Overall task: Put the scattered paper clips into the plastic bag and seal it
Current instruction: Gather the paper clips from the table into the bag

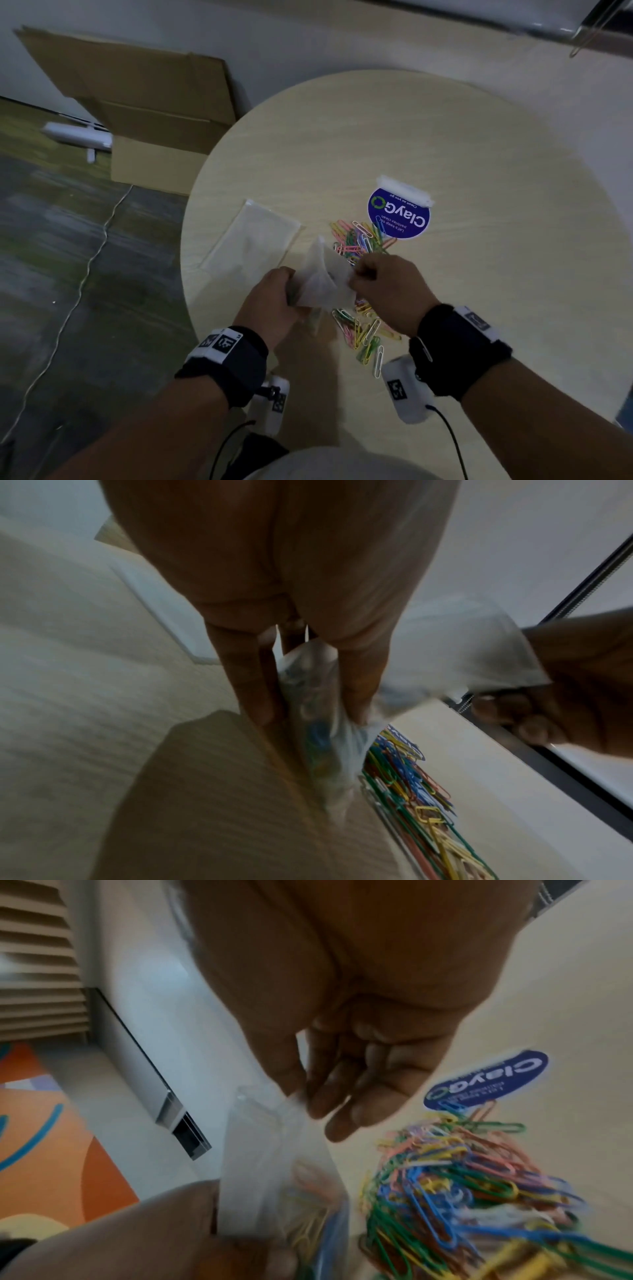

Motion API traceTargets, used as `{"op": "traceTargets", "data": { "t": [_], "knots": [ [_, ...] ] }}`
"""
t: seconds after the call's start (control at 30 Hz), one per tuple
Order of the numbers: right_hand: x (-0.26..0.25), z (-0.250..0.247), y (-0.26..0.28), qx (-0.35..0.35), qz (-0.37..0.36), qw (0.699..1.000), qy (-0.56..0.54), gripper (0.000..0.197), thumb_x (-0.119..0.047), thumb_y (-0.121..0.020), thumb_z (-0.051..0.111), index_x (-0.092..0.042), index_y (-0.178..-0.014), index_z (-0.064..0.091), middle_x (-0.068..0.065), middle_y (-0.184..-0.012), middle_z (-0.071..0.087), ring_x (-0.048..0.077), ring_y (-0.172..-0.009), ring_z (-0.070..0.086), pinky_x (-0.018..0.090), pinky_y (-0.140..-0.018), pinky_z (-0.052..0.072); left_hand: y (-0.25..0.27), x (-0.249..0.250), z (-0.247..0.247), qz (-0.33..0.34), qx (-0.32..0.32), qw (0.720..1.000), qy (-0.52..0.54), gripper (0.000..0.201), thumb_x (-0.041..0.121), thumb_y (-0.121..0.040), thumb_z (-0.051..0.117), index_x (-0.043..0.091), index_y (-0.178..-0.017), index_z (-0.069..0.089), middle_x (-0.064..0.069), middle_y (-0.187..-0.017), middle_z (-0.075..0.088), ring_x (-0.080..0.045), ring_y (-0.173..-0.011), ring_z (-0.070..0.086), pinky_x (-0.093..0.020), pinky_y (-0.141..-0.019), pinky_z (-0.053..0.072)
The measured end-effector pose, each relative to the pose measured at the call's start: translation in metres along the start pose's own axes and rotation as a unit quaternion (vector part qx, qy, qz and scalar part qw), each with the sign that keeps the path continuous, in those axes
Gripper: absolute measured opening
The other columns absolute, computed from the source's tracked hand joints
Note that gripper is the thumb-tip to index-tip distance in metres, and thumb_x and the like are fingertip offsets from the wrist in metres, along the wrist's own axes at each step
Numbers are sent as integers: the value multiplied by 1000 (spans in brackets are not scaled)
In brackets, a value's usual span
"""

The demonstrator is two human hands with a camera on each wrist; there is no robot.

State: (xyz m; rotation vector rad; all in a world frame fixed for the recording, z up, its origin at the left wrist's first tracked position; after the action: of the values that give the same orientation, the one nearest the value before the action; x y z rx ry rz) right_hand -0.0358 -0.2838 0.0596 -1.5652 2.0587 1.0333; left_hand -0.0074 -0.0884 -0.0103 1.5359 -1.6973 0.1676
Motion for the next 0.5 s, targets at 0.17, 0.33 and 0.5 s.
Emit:
{"op": "traceTargets", "data": {
  "t": [0.17,0.33,0.5],
  "knots": [
    [-6,6,1,17,6,998,-60,14,-22,-82,61,-12,-72,58,4,-70,62,26,-71,60,39,-66,50,8,10,-24,27,-10,997,-74,84,49,-63,86,26,-132,45,2,-136,46,-22,-110,55,-41,-90,50],
    [-4,15,2,-5,34,989,-142,17,-28,-83,55,-15,-73,50,11,-79,58,37,-80,60,56,-72,55,25,51,-56,49,78,993,74,47,66,-79,59,20,-76,49,4,-81,49,-19,-71,51,-40,-69,45],
    [-10,17,4,-15,31,989,-147,18,-22,-89,53,-13,-74,48,11,-77,57,36,-77,57,59,-74,51,12,62,-34,42,-9,997,-65,47,39,-94,53,10,-59,40,-7,-65,40,-24,-59,44,-35,-58,32]
  ]
}}
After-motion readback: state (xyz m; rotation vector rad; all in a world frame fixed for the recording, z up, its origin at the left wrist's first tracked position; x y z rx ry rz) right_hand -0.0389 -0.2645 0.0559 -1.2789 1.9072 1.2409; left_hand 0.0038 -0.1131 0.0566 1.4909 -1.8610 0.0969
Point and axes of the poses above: each hand's wrist, its own y-axis away from the middle knuckle, its own z-axis out of the palm, x = y × z, the point moved 7 cm from there along -y, towards the middle knuckle
